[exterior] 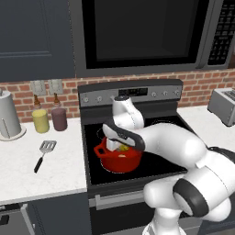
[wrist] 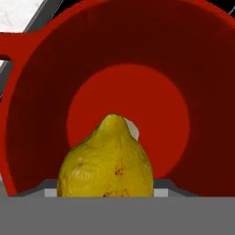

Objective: Put the garlic and lemon in the pot. Retrieve the spatula and lightly stir the vegetables in the pot.

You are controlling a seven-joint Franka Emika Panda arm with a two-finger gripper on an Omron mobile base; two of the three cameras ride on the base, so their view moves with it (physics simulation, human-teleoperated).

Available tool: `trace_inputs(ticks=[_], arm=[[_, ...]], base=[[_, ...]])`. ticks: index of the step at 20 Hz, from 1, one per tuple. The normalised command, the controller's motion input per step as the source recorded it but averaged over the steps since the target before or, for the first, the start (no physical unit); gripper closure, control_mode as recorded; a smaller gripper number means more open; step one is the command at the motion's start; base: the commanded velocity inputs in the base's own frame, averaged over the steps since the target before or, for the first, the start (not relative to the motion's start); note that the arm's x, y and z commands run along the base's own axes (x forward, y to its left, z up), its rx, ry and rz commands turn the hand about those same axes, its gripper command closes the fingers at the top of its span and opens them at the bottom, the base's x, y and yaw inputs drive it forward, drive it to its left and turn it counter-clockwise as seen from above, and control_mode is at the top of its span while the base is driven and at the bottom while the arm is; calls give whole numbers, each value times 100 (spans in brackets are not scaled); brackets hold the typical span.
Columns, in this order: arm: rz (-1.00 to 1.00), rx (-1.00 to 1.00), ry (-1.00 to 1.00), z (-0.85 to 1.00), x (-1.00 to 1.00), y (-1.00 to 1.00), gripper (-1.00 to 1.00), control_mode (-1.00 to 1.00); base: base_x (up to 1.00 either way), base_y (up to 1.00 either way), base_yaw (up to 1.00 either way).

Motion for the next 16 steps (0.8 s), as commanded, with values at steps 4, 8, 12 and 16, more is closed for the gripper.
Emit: trace_inputs(ticks=[4,8,12,16], arm=[[0,0,11,-8,8,-10,-100,-100],[0,0,1,4,0,-4,-100,-100],[0,0,0,21,-22,0,-100,-100],[-4,8,0,62,-71,4,-100,-100]], base=[[0,0,0],[0,0,0],[0,0,0],[0,0,0]])
